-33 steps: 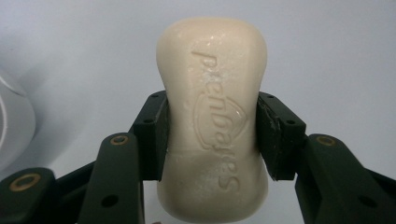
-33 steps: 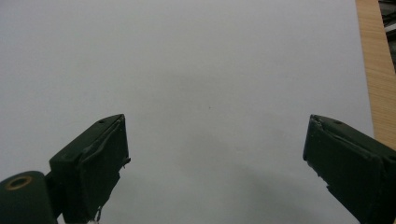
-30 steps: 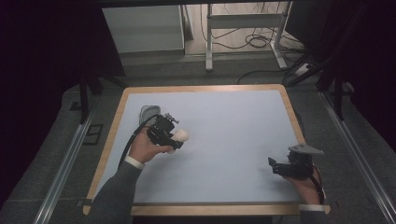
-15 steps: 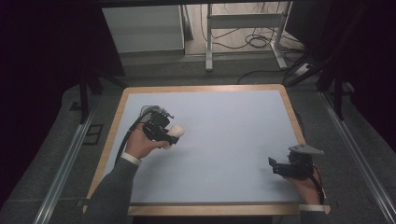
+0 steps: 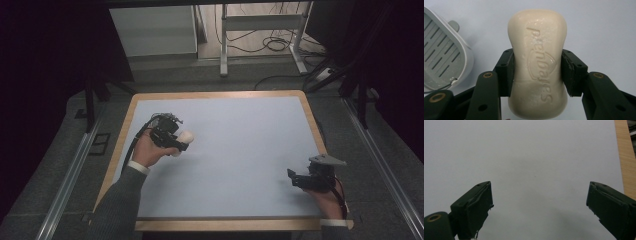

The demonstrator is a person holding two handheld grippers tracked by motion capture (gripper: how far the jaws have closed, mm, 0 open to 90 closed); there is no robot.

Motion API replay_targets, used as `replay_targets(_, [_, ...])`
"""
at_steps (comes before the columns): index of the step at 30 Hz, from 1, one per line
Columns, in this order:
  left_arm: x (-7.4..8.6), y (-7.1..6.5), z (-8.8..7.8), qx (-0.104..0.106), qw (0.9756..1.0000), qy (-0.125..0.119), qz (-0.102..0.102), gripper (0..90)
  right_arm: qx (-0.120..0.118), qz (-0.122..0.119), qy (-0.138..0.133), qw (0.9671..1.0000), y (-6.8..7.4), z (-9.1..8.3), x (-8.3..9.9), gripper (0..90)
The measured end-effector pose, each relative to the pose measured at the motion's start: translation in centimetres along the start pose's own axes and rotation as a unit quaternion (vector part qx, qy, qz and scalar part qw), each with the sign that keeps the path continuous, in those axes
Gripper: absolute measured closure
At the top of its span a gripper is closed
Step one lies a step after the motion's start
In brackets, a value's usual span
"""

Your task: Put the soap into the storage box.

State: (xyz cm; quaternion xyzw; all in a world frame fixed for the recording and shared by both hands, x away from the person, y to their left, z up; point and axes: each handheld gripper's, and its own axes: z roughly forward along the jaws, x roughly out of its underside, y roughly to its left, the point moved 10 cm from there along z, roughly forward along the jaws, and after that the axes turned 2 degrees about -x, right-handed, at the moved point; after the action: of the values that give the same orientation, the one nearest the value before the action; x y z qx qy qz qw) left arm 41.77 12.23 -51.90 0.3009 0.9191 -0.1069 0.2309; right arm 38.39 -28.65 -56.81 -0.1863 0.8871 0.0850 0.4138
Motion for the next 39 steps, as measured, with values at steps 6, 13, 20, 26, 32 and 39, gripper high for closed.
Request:
replay_targets(6, [0.0,1.0,0.0,-0.007,0.9999,0.0,-0.009,49.8,0.0,-0.001,0.001,1.0,0.0,0.0,0.0,6.5])
replay_targets(13, [0.1,2.1,0.1,-0.015,0.9997,-0.001,-0.021,49.8,0.001,-0.001,0.002,1.0,-0.1,0.1,0.1,6.4])
replay_targets(20, [0.2,3.1,-0.2,-0.021,0.9993,-0.006,-0.03,49.8,0.0,0.0,0.003,1.0,-0.1,0.1,0.1,6.5])
replay_targets(26, [0.2,3.8,-0.3,-0.027,0.999,-0.004,-0.035,49.8,0.002,0.0,0.005,1.0,-0.1,0.2,0.2,6.5])
replay_targets(32, [0.1,4.5,-0.3,-0.031,0.9985,-0.004,-0.045,49.8,0.002,0.0,0.005,1.0,-0.1,0.2,0.2,6.5])
replay_targets(39, [0.1,5.7,-0.3,-0.038,0.9977,0.002,-0.057,49.8,0.002,0.0,0.005,1.0,-0.1,0.2,0.2,6.5])
